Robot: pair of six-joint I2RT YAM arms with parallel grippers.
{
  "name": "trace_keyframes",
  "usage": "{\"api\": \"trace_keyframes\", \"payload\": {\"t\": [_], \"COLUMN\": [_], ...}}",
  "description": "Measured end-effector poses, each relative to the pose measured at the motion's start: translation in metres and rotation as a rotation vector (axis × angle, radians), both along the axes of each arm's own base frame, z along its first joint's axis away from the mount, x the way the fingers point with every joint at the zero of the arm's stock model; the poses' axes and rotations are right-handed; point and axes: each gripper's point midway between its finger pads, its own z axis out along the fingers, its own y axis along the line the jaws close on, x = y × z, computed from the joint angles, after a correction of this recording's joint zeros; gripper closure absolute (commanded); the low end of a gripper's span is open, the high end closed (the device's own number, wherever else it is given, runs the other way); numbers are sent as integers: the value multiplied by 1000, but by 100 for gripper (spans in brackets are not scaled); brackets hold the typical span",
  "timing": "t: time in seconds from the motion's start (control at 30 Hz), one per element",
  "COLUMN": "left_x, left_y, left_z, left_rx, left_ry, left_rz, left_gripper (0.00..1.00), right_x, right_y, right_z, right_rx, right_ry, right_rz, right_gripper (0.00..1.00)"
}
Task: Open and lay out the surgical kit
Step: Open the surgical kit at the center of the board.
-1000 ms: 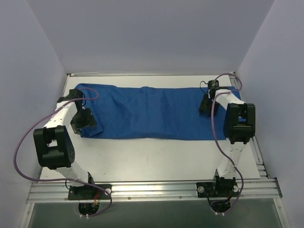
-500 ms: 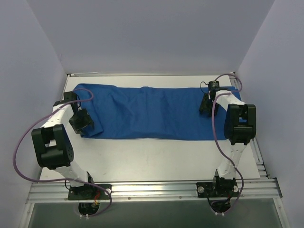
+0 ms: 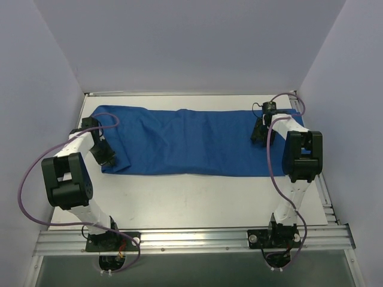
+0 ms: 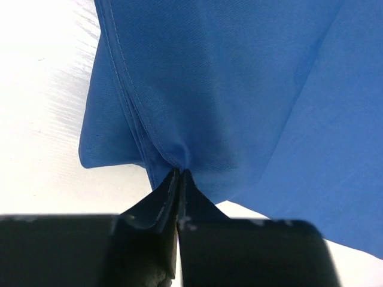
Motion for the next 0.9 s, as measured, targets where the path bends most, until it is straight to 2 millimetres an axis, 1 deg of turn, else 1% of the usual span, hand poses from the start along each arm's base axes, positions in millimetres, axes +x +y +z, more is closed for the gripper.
{"api": "trace_keyframes", "payload": {"t": [0.07, 0.13, 0.2, 0.27, 0.33, 0.47, 0.53, 0.6, 0.63, 0.67, 0.7, 0.73, 0.77, 0.8, 0.83, 0.9], "left_x": [0, -1, 0, 4, 11, 19, 18, 14, 14, 12, 10, 8, 6, 5, 5, 6], "left_y": [1, 7, 19, 39, 64, 119, 143, 162, 167, 173, 177, 180, 182, 183, 184, 184], "left_z": [-2, -1, 8, 24, 47, 111, 140, 165, 170, 174, 175, 173, 171, 167, 163, 156], "left_rx": [4, 36, 95, 204, 334, 638, 768, 878, 908, 950, 976, 994, 1007, 1012, 1013, 1010], "left_ry": [9, 22, 36, 39, 36, 32, 26, 45, 52, 69, 92, 119, 149, 175, 195, 223], "left_rz": [-9, -13, -17, -19, -3, 94, 160, 217, 231, 243, 245, 238, 228, 217, 208, 194], "left_gripper": [98, 98, 98, 98, 98, 98, 98, 97, 91, 84, 72, 58, 40, 33, 29, 26], "right_x": [0, 0, -1, -4, -6, -5, -4, -4, -3, -3, -3, -3, -2, -2, -2, -2], "right_y": [0, -1, -3, -5, -7, -11, -11, -12, -11, -11, -9, -7, -7, -6, -5, -4], "right_z": [0, 0, 0, 0, -1, -1, 0, 0, 0, 1, 0, 0, 0, 1, 0, 0], "right_rx": [-1, -5, -15, -29, -40, -61, -68, -72, -72, -72, -72, -72, -72, -73, -73, -73], "right_ry": [0, 2, 6, 18, 33, 61, 72, 82, 86, 87, 89, 91, 92, 92, 92, 92], "right_rz": [0, -2, -6, -12, -18, -27, -27, -27, -26, -26, -21, -16, -15, -13, -12, -9], "right_gripper": [54, 55, 55, 56, 57, 58, 58, 58, 58, 58, 58, 57, 57, 57, 57, 57]}}
